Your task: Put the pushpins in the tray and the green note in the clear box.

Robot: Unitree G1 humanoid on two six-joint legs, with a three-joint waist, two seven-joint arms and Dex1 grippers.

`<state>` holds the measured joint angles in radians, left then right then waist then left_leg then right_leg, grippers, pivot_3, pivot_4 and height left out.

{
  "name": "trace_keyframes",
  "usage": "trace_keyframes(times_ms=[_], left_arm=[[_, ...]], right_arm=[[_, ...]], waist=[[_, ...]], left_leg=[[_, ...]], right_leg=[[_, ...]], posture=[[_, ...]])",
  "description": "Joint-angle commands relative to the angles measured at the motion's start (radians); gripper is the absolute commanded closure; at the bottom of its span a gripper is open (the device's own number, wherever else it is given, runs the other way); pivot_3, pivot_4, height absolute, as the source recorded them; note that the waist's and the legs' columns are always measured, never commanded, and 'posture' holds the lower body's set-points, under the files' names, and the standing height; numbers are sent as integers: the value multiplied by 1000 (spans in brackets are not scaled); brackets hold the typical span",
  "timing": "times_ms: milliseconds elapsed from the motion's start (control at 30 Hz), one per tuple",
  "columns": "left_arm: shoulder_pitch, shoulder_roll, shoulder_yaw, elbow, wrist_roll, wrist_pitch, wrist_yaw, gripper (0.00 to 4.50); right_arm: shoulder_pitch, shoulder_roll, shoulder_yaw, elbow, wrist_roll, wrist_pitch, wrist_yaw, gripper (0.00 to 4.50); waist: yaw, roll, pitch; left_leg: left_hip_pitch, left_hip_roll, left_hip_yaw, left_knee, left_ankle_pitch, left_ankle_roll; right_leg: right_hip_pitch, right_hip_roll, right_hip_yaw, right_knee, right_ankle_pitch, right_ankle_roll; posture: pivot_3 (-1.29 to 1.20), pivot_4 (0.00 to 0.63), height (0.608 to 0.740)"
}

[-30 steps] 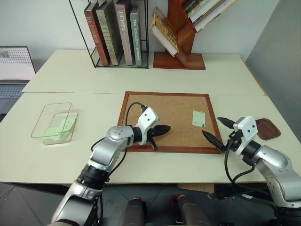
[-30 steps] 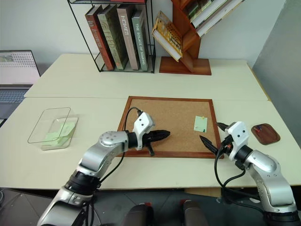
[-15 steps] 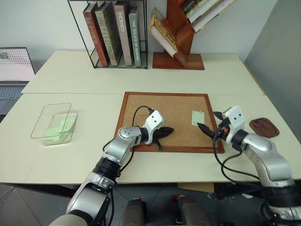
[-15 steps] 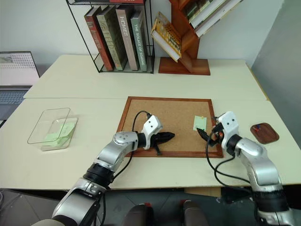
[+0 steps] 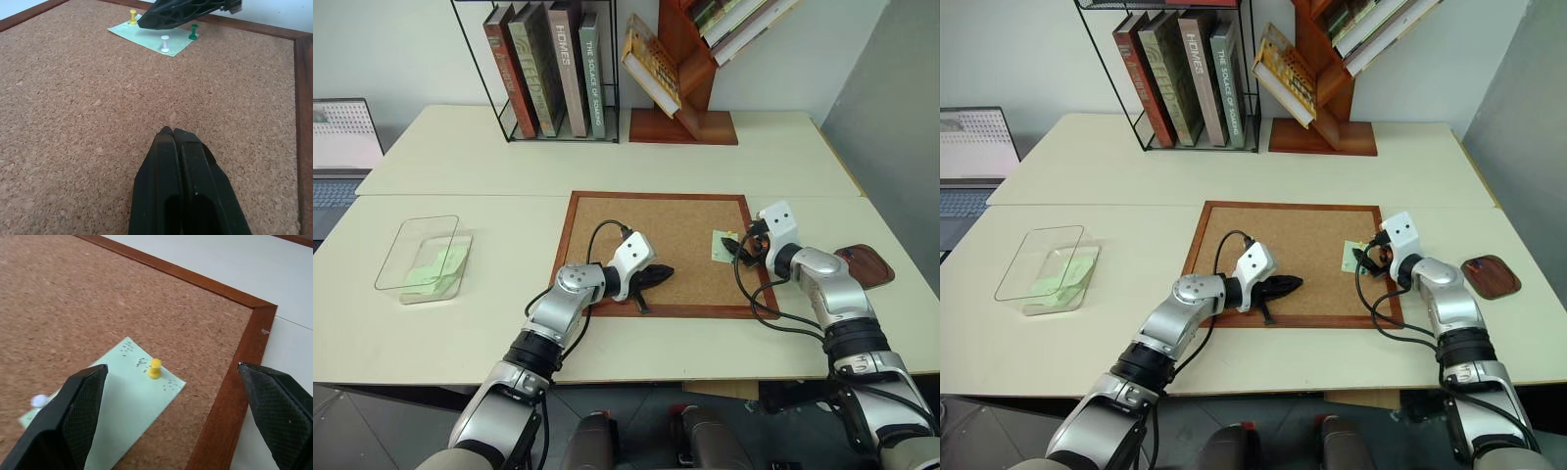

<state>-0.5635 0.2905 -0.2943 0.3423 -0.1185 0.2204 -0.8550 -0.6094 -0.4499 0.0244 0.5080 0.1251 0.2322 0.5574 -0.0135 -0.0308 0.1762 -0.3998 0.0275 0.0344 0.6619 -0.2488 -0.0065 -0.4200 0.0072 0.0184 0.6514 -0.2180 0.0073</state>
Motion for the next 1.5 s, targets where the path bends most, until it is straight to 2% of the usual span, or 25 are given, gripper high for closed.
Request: trace_keyframes(times_ms=[33, 200, 233, 533, 633, 900, 1267, 1500], left_arm=[[23, 11, -1, -14, 19, 27, -1, 4500], [29, 10, 1, -24, 23, 36, -3, 4500], [29, 10, 0, -24, 23, 37, -4, 4500], [36, 15, -6, -32, 26, 41, -15, 4500], [36, 16, -7, -33, 27, 42, -16, 4500], [38, 21, -19, -30, 38, 48, -23, 4500], [44, 17, -27, -26, 47, 50, -27, 4500], [53, 12, -29, -30, 50, 49, -25, 4500]], right_arm=[[-41, 11, -6, 42, -23, -69, -1, 1016], [-52, 24, -1, 67, -43, -106, 10, 2199], [-53, 25, 1, 69, -47, -112, 14, 2263], [-49, 39, 2, 65, -54, -117, 17, 4011], [-45, 43, -1, 56, -53, -114, 18, 4452], [-14, 45, -22, -66, -17, -103, 35, 4452], [33, 32, -71, -276, 31, 16, 8, 4452], [112, -43, -201, -436, 65, 132, -58, 4452]], waist=[[-4, 0, 0], [-14, 0, 0], [-15, 0, 0], [-15, 0, 0], [-15, 0, 0], [-15, 0, 0], [-16, 0, 0], [-15, 1, 0]], left_leg=[[0, 0, 0, 0, 0, 0], [0, 0, -1, 0, 0, 0], [0, 0, -1, 0, 0, 0], [0, 0, 0, 0, 0, 0], [0, 0, 0, 0, 0, 0], [0, 0, -1, 0, 0, 0], [2, 0, -1, 1, 0, 0], [1, 0, -1, 1, 0, 0]], right_leg=[[0, 0, 0, 0, 0, 0], [0, 0, 0, 1, 0, 0], [0, 0, 0, 1, 0, 0], [0, 0, 1, 1, 0, 0], [0, 0, 1, 1, 0, 0], [0, 0, 1, 2, 0, 0], [0, 0, 1, 5, 0, 0], [0, 0, 1, 5, 0, 0]], posture=[[0, 150, 740], [0, 150, 740], [0, 150, 740], [0, 150, 740], [0, 150, 740], [0, 150, 740], [0, 150, 740], [0, 150, 740]])
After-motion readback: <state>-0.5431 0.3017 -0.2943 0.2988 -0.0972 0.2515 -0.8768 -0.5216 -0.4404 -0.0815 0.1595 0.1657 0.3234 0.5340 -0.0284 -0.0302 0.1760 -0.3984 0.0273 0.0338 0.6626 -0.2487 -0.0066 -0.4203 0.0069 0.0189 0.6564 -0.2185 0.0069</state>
